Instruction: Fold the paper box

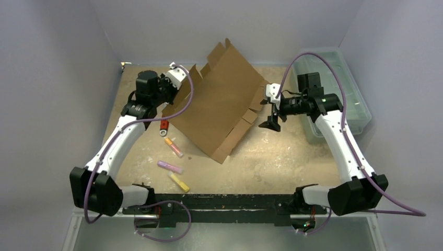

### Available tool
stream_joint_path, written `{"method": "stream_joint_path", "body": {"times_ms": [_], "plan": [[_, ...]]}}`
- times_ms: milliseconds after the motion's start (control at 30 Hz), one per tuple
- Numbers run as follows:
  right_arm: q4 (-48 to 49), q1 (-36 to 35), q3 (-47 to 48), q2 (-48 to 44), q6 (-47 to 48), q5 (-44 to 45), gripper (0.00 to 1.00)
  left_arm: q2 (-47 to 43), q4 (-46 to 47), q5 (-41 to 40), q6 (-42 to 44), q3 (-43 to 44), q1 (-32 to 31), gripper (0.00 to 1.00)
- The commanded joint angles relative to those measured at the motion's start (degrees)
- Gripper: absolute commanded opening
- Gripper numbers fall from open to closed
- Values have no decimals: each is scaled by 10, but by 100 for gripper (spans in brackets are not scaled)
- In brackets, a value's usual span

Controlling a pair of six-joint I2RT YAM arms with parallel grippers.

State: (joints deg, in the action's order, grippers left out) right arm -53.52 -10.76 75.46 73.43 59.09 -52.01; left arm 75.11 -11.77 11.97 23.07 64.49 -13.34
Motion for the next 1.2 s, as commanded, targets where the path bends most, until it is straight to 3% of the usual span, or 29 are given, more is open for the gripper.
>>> {"method": "stream_joint_path", "body": {"times_ms": [0,300,500,933,1033,1167], "plan": [[-17,11,66,3,-8,-28,91,-60,-4,19,40,42,-6,0],[-53,29,216,53,-4,-31,92,-119,-82,27,97,127,-51,0],[-98,28,280,71,53,-14,92,-138,-102,27,115,164,-70,0],[-161,25,319,95,141,-28,93,-111,-135,25,131,225,-136,0],[-217,25,361,104,207,-22,94,-102,-142,5,145,231,-159,0],[-233,25,407,103,217,4,95,-87,-155,-31,172,252,-187,0]]}}
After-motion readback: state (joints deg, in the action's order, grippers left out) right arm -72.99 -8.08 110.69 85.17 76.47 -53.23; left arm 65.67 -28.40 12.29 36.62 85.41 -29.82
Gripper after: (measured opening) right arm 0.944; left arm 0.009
